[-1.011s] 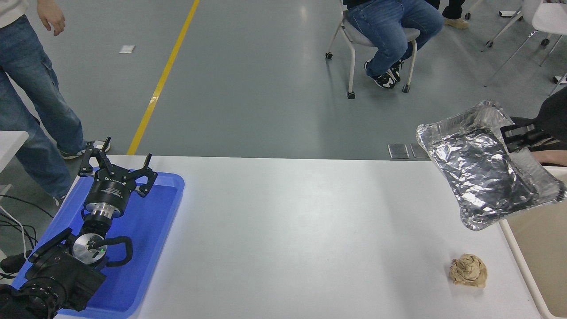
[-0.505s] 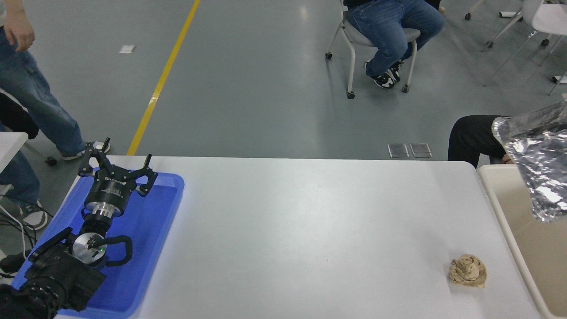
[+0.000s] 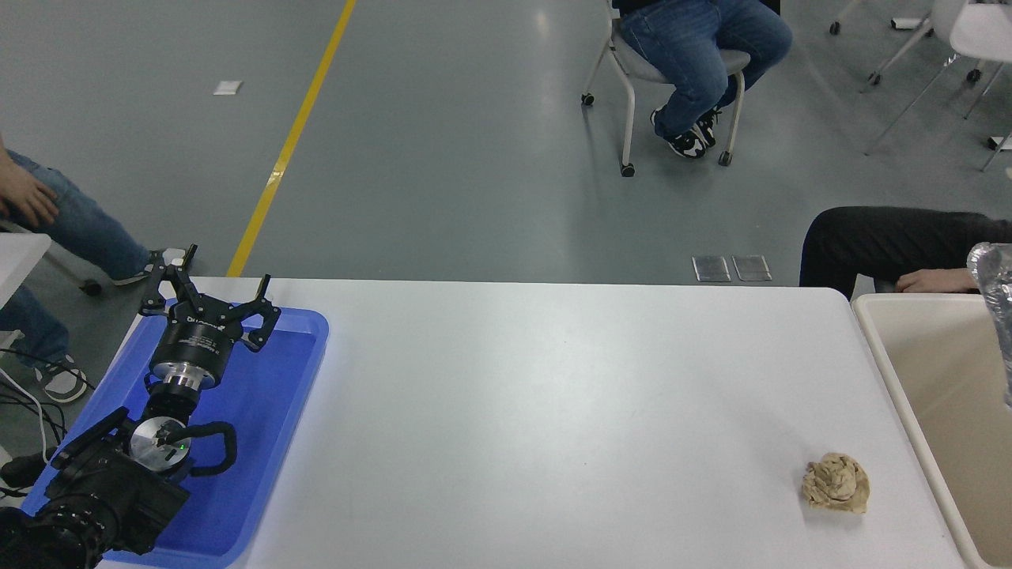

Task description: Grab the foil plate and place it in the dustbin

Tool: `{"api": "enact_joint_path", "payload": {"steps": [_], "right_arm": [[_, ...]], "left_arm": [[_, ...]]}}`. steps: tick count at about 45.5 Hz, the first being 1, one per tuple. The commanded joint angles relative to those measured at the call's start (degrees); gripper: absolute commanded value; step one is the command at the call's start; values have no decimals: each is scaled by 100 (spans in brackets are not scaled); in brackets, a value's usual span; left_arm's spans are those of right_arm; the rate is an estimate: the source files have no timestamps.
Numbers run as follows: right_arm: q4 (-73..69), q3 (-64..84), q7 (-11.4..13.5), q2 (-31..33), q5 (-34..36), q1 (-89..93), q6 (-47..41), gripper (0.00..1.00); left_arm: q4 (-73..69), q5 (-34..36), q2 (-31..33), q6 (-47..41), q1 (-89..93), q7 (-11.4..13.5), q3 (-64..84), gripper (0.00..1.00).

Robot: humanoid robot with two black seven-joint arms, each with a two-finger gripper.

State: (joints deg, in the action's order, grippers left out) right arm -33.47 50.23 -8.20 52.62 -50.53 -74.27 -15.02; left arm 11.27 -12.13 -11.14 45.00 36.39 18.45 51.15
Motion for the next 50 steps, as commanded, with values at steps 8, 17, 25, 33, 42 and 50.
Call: {"api": "enact_joint_path", "payload": {"steps": [8, 17, 25, 33, 42, 50], "right_arm": [[2204, -1367, 2, -1175, 578, 2689, 641, 0], [2504, -1402, 20, -1527, 1150, 3129, 650, 0], [2626, -1402, 11, -1659, 1238, 3155, 667, 0], [2653, -1446, 2, -1703, 1247, 3120, 667, 78], [2609, -1516, -15, -1703, 1247, 3050, 641, 98], [2513, -1516, -68, -1799, 1282, 2839, 614, 100]], "left_arm": [[-11, 0, -11, 0, 0, 0, 0, 100], [-11, 0, -19, 0, 0, 9, 0, 100], [7, 0, -19, 0, 0, 9, 0, 100], [-11, 0, -19, 0, 0, 9, 0, 100], [-11, 0, -19, 0, 0, 9, 0, 100], [-11, 0, -19, 0, 0, 0, 0, 100]]}}
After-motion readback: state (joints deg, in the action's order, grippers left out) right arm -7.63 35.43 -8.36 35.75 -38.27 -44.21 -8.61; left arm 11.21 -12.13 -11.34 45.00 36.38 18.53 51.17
